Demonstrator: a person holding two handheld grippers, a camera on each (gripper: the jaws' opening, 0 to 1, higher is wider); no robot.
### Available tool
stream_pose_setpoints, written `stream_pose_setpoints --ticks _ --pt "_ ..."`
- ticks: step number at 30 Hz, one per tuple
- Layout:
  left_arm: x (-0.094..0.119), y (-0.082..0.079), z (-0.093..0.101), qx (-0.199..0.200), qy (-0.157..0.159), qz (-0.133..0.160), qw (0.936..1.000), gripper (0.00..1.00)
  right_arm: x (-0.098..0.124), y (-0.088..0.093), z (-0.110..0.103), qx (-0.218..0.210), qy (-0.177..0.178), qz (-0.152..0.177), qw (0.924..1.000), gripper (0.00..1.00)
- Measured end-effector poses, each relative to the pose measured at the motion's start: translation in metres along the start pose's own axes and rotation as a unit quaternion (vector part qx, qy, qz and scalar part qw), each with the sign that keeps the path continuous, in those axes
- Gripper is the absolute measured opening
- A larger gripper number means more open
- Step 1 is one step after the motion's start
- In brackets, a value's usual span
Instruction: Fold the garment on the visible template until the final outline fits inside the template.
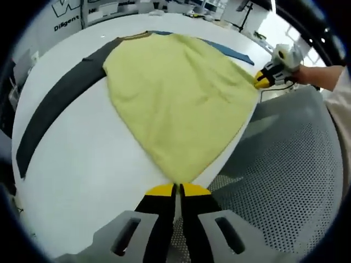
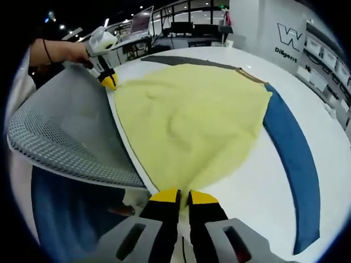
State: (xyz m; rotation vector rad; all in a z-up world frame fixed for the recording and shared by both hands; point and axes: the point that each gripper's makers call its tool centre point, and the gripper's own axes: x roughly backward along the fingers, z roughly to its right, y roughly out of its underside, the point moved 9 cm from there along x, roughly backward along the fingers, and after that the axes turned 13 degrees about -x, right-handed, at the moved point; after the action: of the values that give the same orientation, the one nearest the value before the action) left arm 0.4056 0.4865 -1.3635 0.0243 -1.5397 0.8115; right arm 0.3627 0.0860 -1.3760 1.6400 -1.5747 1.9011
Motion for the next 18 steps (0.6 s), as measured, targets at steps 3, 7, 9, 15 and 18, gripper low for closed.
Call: stream_pose_setpoints --ticks 3,7,9,15,18 --pt "0.003 -0.002 0.000 -0.002 -0.001 0.001 1.0000 0.04 0.001 0.001 -0.001 -0.005 -0.004 -0.002 1.0000 0.00" --pt "0.003 0.001 0.000 -0.002 0.008 -0.007 0.9999 0.04 0.004 -0.001 0.000 0.007 -0.009 -0.013 0.9998 0.00" --pt "0.004 0.001 0.000 0.000 0.013 -0.008 0.9999 0.04 0.008 -0.005 0.006 0.000 -0.001 0.002 1.0000 0.00" --pt "0.010 0.002 -0.007 0.014 -0.004 -0.006 0.9999 0.07 0.020 -0.008 0.033 -0.042 0.030 0.029 0.9983 0.06" --pt "0.018 0.000 -0.012 0.030 -0.021 0.016 0.9992 0.07 0.031 -0.009 0.052 -0.066 0.053 0.040 0.9955 0.05"
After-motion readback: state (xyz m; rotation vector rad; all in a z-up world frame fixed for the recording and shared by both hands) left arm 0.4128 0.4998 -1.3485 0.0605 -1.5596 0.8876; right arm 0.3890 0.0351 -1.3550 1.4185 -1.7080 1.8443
